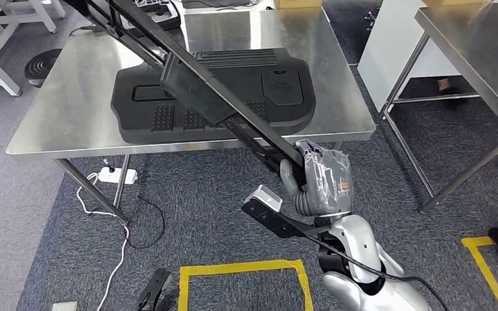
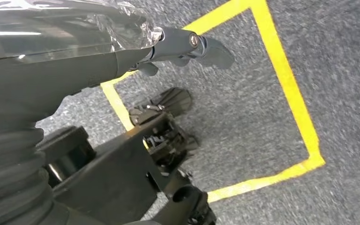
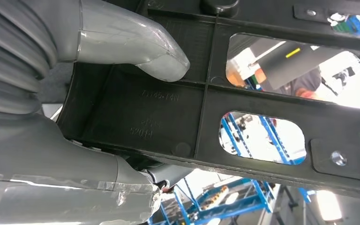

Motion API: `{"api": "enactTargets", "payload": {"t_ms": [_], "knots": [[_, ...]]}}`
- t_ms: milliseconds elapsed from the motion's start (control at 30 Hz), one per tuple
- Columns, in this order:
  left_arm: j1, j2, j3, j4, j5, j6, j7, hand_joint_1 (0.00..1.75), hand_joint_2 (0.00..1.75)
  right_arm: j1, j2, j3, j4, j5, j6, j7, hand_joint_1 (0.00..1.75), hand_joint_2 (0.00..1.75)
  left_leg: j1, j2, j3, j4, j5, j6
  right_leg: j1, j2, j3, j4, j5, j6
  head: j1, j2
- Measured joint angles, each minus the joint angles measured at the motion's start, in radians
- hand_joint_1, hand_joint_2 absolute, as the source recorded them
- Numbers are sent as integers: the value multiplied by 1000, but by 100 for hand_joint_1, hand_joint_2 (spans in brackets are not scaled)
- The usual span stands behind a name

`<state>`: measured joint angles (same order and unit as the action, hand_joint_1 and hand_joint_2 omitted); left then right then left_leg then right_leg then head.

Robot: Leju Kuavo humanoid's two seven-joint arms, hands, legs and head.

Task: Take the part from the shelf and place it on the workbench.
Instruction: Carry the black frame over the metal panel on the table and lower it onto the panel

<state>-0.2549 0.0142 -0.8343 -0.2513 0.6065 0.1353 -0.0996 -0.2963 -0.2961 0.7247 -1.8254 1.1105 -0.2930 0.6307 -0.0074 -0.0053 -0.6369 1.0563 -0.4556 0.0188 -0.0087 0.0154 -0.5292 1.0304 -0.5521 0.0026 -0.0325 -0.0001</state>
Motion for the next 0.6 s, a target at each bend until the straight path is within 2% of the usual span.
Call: {"api": "enactTargets", "payload": {"t_ms": [67,133,167,233,267,300,333,400,433,467,500,533,600], "knots": [[0,0,0,0,-1,-3,0,0,175,0,0,0,0,0,1,0,164,175,3,0,8,-17,-5,3,0,-2,3,0,-6,10,0,0],[-1,0,0,0,-3,-4,0,0,175,-1,0,0,0,0,1,0,164,175,10,1,24,-32,-8,9,1,-7,-11,47,-27,20,7,0],[-2,0,0,0,-3,-4,0,0,175,-1,0,0,0,0,1,0,164,175,11,1,32,-37,-11,13,1,-10,-36,99,-49,23,13,0],[-2,-1,0,0,-4,-4,0,0,175,0,0,0,0,-1,1,0,164,175,11,1,43,-38,-20,19,1,-10,-113,224,-94,29,25,0],[-1,-1,0,0,-5,-4,0,0,175,1,0,0,0,-1,1,0,164,175,11,1,49,-38,-25,20,1,-11,-148,267,-98,31,30,0],[0,-1,0,0,-5,-4,0,0,175,2,0,0,0,-1,1,0,164,175,11,1,55,-38,-31,20,0,-11,-168,277,-81,32,34,0],[0,-1,0,0,-6,-4,0,0,175,3,0,0,0,-2,1,1,164,175,11,0,64,-38,-38,19,0,-11,-168,248,-43,31,39,0],[0,-1,0,0,-7,-6,0,0,175,3,0,0,0,-1,0,1,164,175,10,-1,84,-38,-53,14,1,-11,-130,122,51,25,48,0],[-1,-1,0,0,-9,-8,1,0,175,3,0,0,0,-1,0,2,164,175,9,-1,90,-37,-60,10,3,-11,-108,63,78,20,50,0],[-2,-1,0,0,-10,-9,2,0,175,3,1,0,0,0,0,2,164,175,8,-1,94,-37,-66,4,5,-11,-94,27,88,14,50,0],[-3,-1,0,0,-11,-9,3,0,175,4,2,0,0,1,-1,2,164,175,8,0,95,-37,-69,-1,8,-11,-88,13,83,8,48,0],[-4,-1,0,0,-12,-9,4,0,175,4,2,0,0,2,-1,1,164,175,8,0,96,-39,-72,-6,10,-9,-85,5,79,3,47,0],[-6,-1,0,-1,-15,-9,5,0,175,5,3,0,0,3,0,1,164,175,7,1,101,-35,-82,-17,4,-8,-74,-6,76,-7,47,0]]}}
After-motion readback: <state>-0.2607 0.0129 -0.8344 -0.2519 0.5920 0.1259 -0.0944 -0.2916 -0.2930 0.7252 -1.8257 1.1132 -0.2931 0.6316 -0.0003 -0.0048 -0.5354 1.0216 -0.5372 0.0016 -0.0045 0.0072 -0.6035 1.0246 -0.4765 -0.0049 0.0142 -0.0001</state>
